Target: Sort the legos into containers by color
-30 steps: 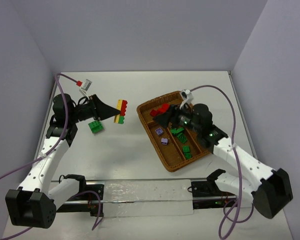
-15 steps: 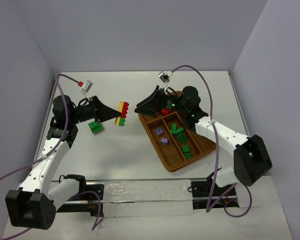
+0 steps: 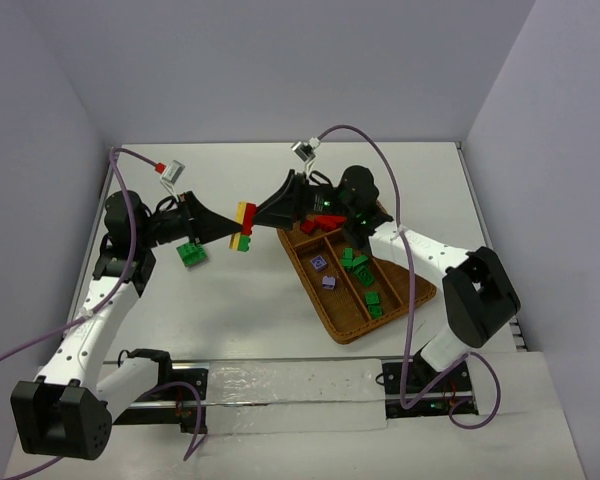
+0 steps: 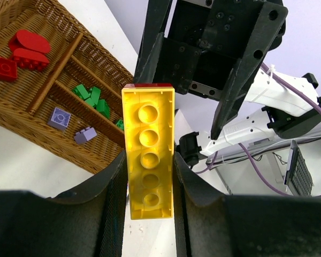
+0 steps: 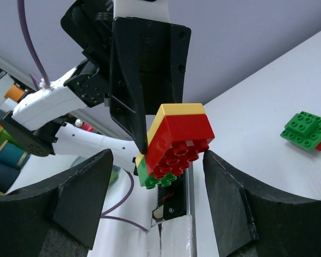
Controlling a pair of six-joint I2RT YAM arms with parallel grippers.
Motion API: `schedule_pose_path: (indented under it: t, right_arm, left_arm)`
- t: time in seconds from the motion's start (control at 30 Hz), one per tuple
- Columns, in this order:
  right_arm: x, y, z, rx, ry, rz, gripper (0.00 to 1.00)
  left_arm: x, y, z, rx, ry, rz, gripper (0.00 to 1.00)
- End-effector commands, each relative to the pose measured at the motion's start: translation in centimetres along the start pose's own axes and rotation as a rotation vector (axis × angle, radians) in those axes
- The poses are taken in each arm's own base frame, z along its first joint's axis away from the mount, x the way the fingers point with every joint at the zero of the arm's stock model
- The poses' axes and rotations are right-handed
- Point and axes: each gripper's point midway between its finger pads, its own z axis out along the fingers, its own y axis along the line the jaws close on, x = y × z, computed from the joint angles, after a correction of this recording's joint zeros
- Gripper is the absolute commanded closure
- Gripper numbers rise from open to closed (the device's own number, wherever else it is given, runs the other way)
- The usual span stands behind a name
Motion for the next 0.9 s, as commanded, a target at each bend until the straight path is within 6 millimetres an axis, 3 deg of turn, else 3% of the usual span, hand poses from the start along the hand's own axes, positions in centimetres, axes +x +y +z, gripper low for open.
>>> schedule_pose_path:
  t: [0.0, 0.27, 0.4, 0.7, 0.8, 0.87]
  right_arm:
    - [-0.9, 2.0, 1.1, -0.083, -0.006, -0.048, 0.25]
    - [-0.3, 1.0, 1.7, -0.089, 0.002, -0.023, 0.26]
    - [-0.1, 1.0, 1.9, -0.106, 0.003, -0.015, 0.34]
    - [0.0, 2.3, 1.7, -0.193, -0.003, -0.011, 0.65]
    - [-0.1, 2.7, 1.5, -0.214, -0.016, 0.001, 0.88]
    - [0.1, 2.2, 1.3, -0.199, -0.027, 0.013, 0.93]
  left_arm:
    - [-0.8, -2.2, -0.3, 0.045, -0.016, 0.076, 1.0]
    - [-0.9, -2.9, -0.6, 0.047, -0.019, 0.099, 1.0]
    - [-1.0, -3.0, -0.6, 0.047, -0.021, 0.102, 1.0]
    - [-0.9, -2.8, -0.6, 0.048, -0.017, 0.098, 1.0]
    - [-0.9, -2.7, -0.6, 0.041, -0.017, 0.096, 1.0]
    - [-0.9, -2.6, -0.6, 0.032, -0.018, 0.093, 1.0]
